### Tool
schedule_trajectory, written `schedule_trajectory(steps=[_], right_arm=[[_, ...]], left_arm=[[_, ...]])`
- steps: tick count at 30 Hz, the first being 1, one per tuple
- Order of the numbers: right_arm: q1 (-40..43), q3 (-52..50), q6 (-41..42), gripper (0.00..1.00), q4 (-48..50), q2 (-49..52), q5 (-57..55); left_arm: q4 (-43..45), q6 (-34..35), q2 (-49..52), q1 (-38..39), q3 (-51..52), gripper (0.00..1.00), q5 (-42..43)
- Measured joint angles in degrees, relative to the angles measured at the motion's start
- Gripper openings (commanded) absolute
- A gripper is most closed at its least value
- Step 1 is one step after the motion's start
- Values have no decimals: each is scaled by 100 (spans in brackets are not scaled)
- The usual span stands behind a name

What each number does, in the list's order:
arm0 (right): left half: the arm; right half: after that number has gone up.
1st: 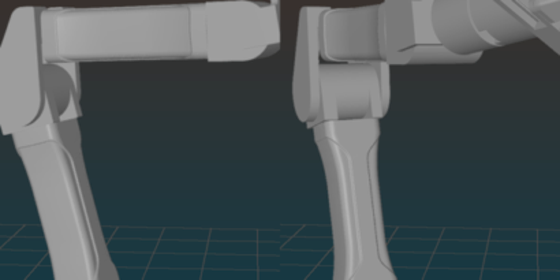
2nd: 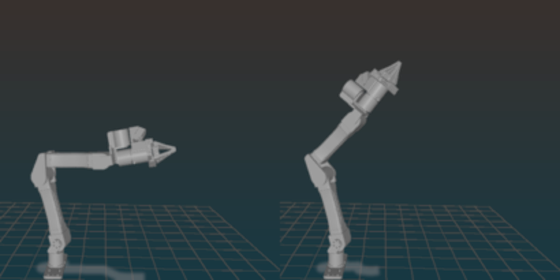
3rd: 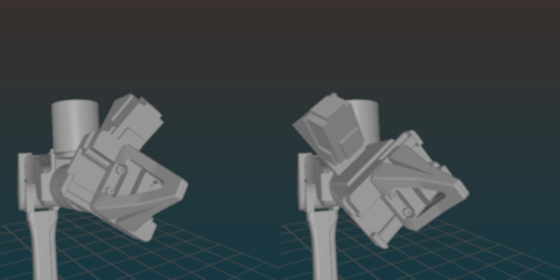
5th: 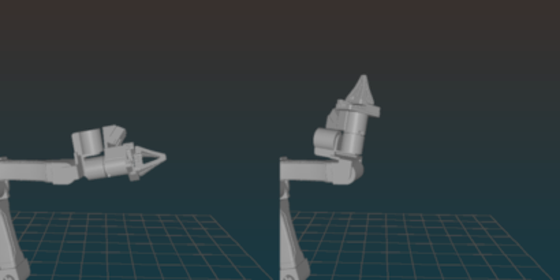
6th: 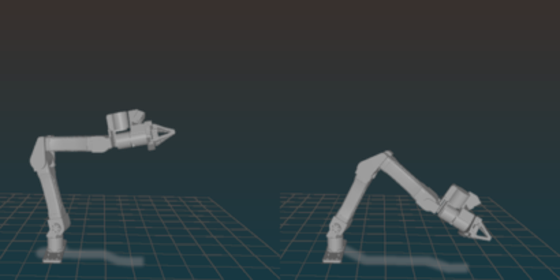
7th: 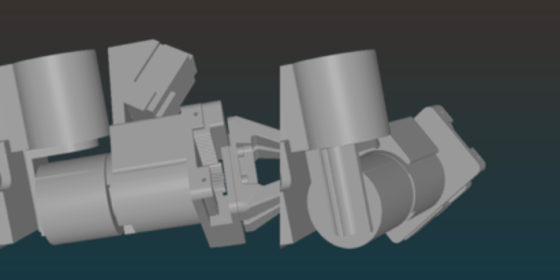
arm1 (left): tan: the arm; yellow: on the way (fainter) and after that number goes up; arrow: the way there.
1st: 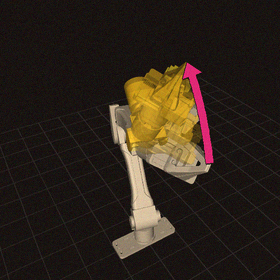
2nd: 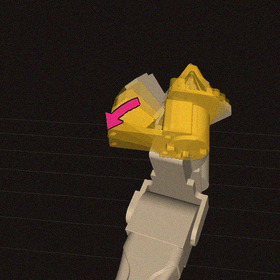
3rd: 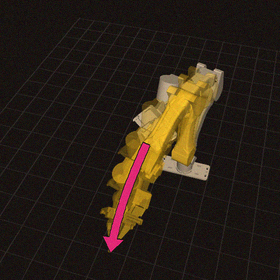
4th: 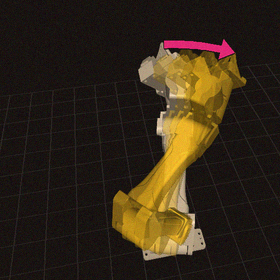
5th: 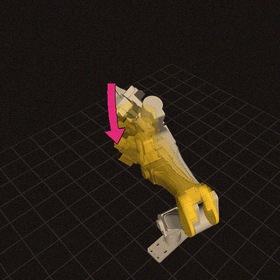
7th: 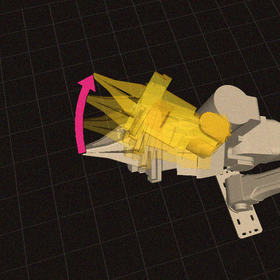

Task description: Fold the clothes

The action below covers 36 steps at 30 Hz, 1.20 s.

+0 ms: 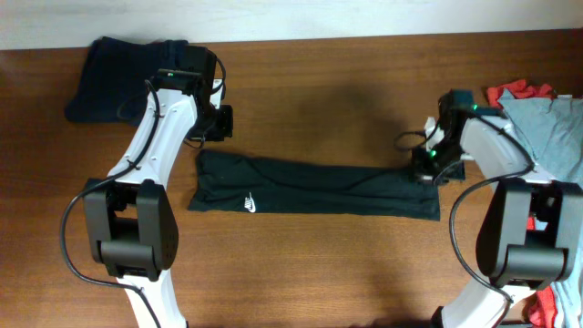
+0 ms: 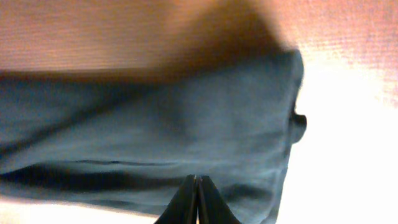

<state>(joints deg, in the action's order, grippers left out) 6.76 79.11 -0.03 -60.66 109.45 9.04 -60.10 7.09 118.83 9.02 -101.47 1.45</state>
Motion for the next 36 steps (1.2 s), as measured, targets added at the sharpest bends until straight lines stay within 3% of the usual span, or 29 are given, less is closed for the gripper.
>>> schedule_trajectory(steps=[2,4,5,8,15,22,36], right_arm=[[-33,317,-129,6,-90,-15,415],[-258,415,-428,6,-70,-35,1172],[-404,415,-511,6,-22,-33,1401],[-1008,413,-671,6,599,-31,1845],[-2601,424,-743,6,2063,-31,2033],[-3560,424,-470,6,2472,341,1167],[-3790,424,-444,4,2586,988,994]], left_arm=[[-4,4,0,0,-2,16,0],[28,7,0,0,-2,27,0],[57,2,0,0,0,53,0],[103,9,0,0,-2,99,0],[109,26,0,0,-2,99,0],[109,24,0,2,0,99,-2],[109,26,0,2,-2,99,-2]])
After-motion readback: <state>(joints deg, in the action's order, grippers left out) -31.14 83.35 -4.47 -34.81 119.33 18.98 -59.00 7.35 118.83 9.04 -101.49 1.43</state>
